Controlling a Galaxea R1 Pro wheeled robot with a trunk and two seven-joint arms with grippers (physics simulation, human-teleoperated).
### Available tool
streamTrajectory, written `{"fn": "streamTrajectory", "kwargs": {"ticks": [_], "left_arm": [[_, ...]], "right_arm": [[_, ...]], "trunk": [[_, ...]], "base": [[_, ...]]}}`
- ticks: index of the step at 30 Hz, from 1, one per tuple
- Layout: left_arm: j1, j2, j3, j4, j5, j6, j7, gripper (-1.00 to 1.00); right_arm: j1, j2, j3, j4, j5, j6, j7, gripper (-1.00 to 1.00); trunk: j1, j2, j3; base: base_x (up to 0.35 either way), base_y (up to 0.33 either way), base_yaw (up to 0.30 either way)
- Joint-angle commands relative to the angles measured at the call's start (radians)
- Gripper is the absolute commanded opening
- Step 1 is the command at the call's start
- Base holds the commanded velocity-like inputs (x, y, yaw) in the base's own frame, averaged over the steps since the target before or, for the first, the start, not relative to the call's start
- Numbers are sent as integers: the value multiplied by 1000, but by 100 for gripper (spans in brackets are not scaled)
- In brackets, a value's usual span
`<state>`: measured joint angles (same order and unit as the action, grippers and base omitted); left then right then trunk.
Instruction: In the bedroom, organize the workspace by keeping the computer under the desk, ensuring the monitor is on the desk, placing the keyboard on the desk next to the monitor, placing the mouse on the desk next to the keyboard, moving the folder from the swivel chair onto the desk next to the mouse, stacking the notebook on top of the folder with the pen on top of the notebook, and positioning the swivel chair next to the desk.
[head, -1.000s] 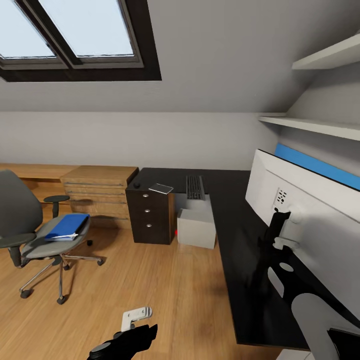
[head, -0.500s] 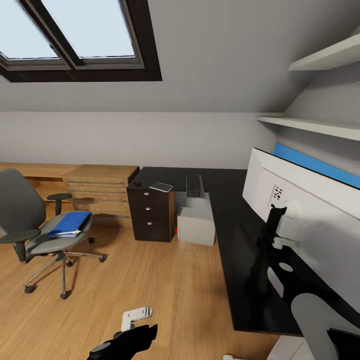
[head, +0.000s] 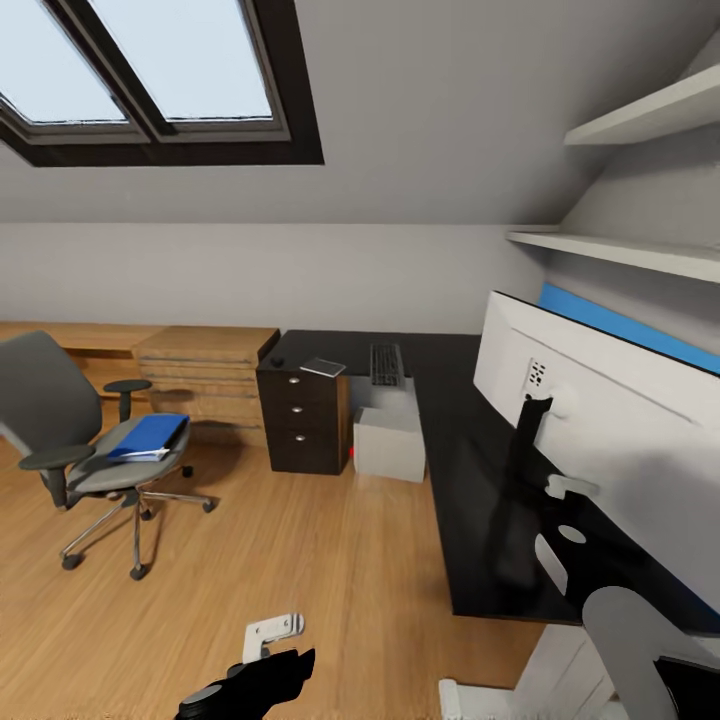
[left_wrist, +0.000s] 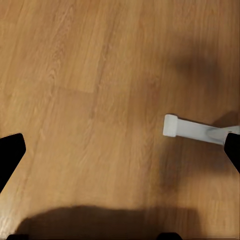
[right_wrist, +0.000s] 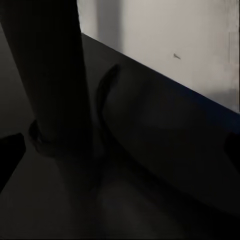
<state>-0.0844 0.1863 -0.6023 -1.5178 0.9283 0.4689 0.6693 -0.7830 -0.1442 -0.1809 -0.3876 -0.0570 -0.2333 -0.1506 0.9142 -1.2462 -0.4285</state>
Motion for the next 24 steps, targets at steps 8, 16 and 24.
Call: {"fn": "streamTrajectory", "kwargs": {"ticks": [8,16,24], "left_arm": [[-1,1,-2,-2,7,1,9,100],[-1,1,-2,-1,6,0,11,100],[-1,1,-2,-2,3,-1,13,100]], "right_arm": [[-1,0,0,1,-6,-4,0,100],[-1,0,-1,2,-6,-4,0,100],[-1,1,0,3,-6,-4,0,100]], "trunk": [[0,-1,-1],[0,-1,-1],[0,-1,-1]], "base": [[-191,-92,0],[-222,-203,0],[-55,-322,0]]}}
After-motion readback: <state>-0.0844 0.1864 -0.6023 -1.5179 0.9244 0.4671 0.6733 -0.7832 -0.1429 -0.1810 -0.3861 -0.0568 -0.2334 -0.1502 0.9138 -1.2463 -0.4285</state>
